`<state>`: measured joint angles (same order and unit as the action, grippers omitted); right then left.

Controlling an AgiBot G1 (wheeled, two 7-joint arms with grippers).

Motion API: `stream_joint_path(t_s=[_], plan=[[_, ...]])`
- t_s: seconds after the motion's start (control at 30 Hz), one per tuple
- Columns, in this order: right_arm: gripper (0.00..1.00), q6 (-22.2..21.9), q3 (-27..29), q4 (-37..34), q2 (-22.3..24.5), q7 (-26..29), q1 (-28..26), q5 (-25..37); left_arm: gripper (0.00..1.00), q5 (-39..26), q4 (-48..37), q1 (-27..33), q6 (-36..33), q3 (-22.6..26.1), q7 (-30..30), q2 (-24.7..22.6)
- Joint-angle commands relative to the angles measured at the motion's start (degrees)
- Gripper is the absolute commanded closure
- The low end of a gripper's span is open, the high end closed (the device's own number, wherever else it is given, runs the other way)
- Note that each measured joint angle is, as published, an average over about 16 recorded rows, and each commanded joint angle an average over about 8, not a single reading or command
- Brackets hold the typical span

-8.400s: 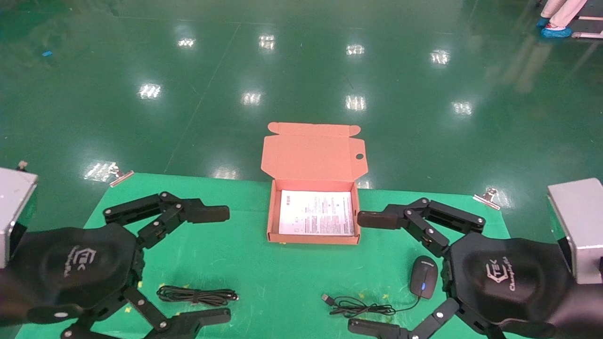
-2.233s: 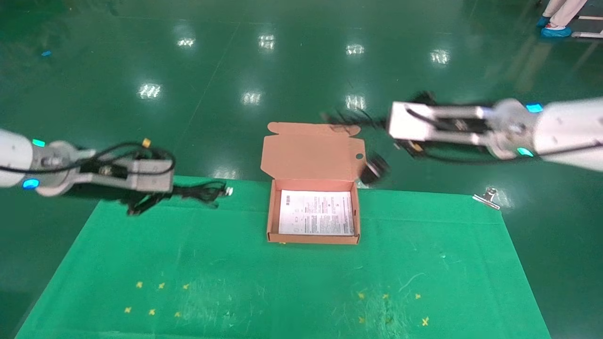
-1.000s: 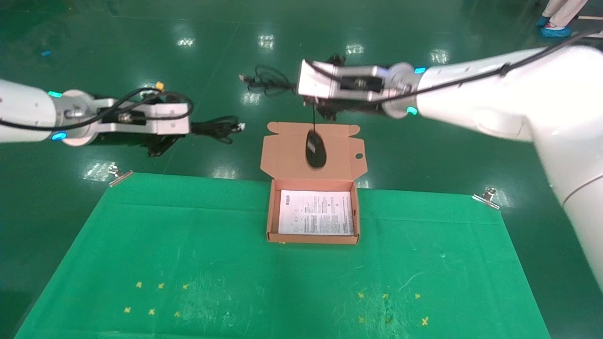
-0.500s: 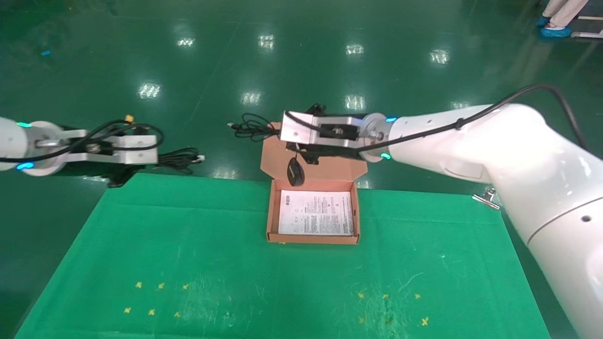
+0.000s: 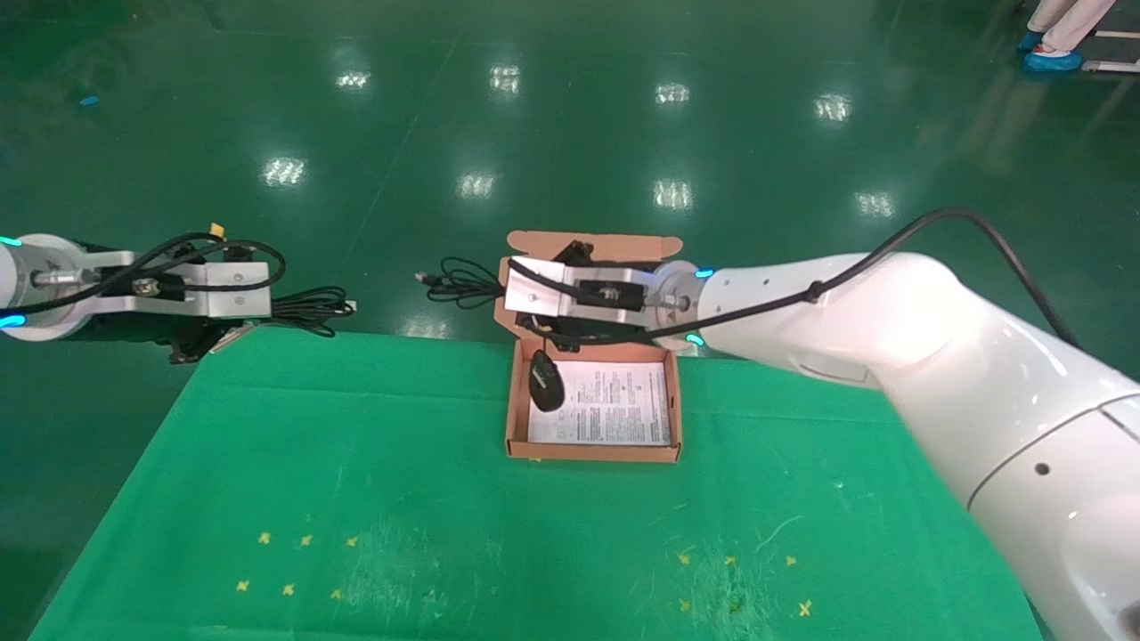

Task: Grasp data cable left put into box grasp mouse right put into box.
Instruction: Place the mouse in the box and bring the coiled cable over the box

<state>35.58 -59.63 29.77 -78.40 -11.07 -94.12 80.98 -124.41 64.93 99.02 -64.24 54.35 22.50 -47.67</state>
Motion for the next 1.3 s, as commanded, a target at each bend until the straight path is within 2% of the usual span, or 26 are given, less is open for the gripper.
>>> stream_joint_path(t_s=[0.03, 0.37, 0.6, 0.63, 0.67, 0.87, 0.9, 0.93, 1.3], plan=[[1.00, -0.62, -1.22, -1.01, 0.05, 1.47, 0.39, -1.06, 1.00, -0.06, 0.14, -0.03, -0.02, 0.00, 0.12, 0.03], [1.00, -2.14, -4.01, -6.51, 0.07, 6.81, 2.26, -3.20, 1.00, -0.12, 0.27, -0.07, -0.04, 0.01, 0.25, 0.07], [0.99, -2.20, -6.00, -7.80, 0.01, 9.88, 2.64, -4.00, 1.00, -0.14, 0.31, -0.08, -0.05, 0.01, 0.28, 0.08], [0.95, -2.21, -6.30, -7.84, 0.00, 10.25, 2.61, -4.05, 1.00, -0.14, 0.32, -0.08, -0.05, 0.01, 0.29, 0.08], [0.86, -2.21, -6.54, -7.86, -0.01, 10.56, 2.58, -4.10, 1.00, -0.15, 0.32, -0.08, -0.05, 0.01, 0.29, 0.08], [0.12, -2.42, -7.80, -8.22, -0.01, 11.91, 2.63, -4.47, 1.00, -0.18, 0.37, -0.10, -0.11, 0.03, 0.27, 0.12], [0.04, -2.45, -7.95, -8.27, 0.00, 12.00, 2.65, -4.51, 1.00, -0.19, 0.38, -0.10, -0.12, 0.04, 0.27, 0.12], [0.00, -2.47, -8.11, -8.32, 0.00, 12.09, 2.67, -4.55, 1.00, -0.19, 0.39, -0.10, -0.13, 0.04, 0.27, 0.13], [0.00, -3.42, -8.14, -5.31, 2.39, 12.36, 2.62, -4.79, 1.00, 2.96, -0.73, -1.47, 1.80, -0.34, -1.51, -1.82]])
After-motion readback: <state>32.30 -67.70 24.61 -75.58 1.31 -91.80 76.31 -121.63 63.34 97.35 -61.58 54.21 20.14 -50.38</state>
